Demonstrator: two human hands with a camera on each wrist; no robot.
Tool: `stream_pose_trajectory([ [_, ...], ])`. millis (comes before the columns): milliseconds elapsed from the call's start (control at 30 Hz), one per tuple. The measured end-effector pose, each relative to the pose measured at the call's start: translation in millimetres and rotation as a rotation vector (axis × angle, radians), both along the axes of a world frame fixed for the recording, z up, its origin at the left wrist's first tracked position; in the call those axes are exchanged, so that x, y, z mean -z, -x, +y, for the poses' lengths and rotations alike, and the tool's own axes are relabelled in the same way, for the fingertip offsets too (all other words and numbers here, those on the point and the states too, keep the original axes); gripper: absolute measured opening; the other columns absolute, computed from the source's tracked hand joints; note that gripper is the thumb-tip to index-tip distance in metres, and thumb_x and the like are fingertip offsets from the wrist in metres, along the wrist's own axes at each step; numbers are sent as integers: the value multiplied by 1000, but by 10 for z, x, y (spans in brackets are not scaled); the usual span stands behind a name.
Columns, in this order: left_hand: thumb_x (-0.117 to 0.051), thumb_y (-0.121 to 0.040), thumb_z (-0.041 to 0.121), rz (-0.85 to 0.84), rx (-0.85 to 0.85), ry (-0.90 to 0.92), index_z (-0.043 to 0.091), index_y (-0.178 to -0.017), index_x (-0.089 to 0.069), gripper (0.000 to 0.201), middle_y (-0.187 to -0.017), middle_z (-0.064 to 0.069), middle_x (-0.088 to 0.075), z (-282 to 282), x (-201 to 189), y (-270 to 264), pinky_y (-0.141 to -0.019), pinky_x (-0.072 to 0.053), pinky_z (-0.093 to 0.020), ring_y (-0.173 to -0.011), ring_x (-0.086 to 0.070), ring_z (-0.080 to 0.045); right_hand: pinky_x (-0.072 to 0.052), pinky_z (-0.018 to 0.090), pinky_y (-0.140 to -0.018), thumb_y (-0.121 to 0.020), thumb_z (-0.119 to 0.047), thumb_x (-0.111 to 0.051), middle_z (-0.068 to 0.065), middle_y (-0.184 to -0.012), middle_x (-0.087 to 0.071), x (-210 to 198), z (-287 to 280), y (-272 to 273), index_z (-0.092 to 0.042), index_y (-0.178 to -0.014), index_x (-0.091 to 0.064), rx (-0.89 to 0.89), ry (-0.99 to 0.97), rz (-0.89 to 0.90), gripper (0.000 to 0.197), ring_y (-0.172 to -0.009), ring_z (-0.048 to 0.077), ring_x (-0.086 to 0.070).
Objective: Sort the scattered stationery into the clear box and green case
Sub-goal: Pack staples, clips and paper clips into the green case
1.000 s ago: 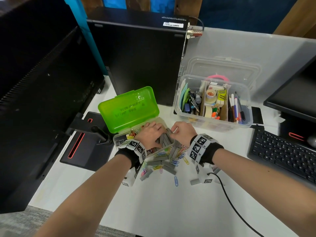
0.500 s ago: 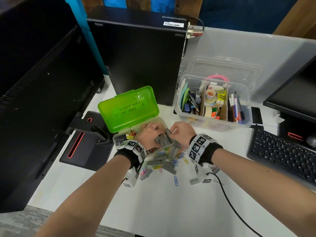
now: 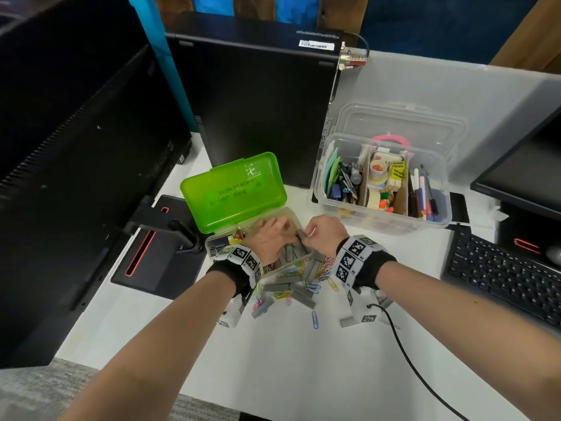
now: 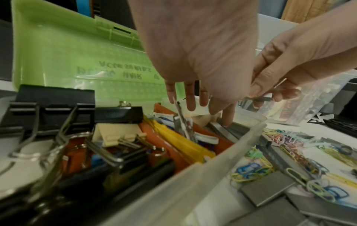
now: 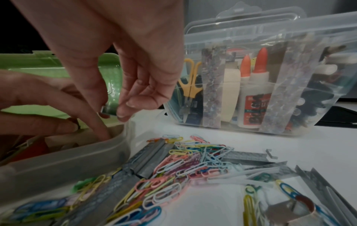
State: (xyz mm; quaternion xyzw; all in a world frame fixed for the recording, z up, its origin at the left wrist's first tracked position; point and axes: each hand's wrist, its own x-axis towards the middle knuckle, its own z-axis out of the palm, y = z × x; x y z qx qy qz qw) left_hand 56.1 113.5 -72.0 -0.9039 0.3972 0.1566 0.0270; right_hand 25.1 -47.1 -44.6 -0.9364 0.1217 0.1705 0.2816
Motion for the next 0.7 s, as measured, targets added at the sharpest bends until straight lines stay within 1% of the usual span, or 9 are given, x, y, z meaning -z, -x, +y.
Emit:
stream_pose_trajectory([
  [167, -58, -86, 11, -34, -36, -23, 37, -126, -52, 48, -132, -2, -34, 33, -13, 36, -106, -30, -40, -124, -36, -22, -45, 28, -80, -79, -19, -72, 9, -109, -64, 3, 56, -13, -10, -95, -70, -52, 32, 42, 19, -103, 26, -58],
  [300, -55, -87, 8, -5, -63, 39, 46, -126, -50, 55, -135, -2, -32, 88, 19, 94, -109, -28, -43, -124, -37, -23, -41, 26, -78, -80, -21, -71, 9, -111, -63, 21, 106, -30, -12, -97, -70, -81, 62, 64, 19, -105, 27, -57],
  [400, -55, -88, 11, 18, -71, 55, 47, -124, -53, 51, -138, -2, -31, 124, 3, 106, -113, -23, -44, -125, -38, -25, -46, 29, -79, -81, -22, -71, 10, -109, -63, 27, 162, -50, -13, -99, -68, -113, 103, 69, 20, -103, 28, -58],
  [467, -54, -89, 12, -6, -64, 70, 46, -125, -54, 49, -140, -2, -31, 148, -12, 96, -114, -22, -43, -128, -36, -24, -50, 32, -80, -80, -21, -70, 10, -109, -62, 37, 207, -56, -13, -100, -67, -129, 131, 71, 22, -100, 29, -59],
  [533, -54, -91, 14, -28, -93, 105, 41, -123, -58, 41, -140, -2, -35, 172, -36, 81, -113, -22, -41, -129, -37, -23, -50, 33, -79, -81, -17, -68, 11, -110, -61, 49, 242, -60, -13, -101, -65, -151, 158, 73, 21, -99, 30, -59],
  [633, -53, -93, 20, -44, -179, 154, 27, -117, -61, 26, -133, -2, -42, 201, -67, 51, -105, -26, -39, -123, -43, -22, -48, 34, -78, -84, -12, -62, 14, -111, -59, 62, 279, -63, -11, -106, -61, -205, 222, 82, 22, -101, 33, -59],
  [700, -53, -93, 24, -47, -195, 142, 23, -118, -58, 26, -128, -3, -45, 194, -95, 39, -101, -27, -39, -120, -43, -22, -47, 34, -77, -85, -11, -60, 15, -113, -58, 71, 299, -68, -10, -111, -59, -239, 257, 86, 26, -104, 34, -58],
])
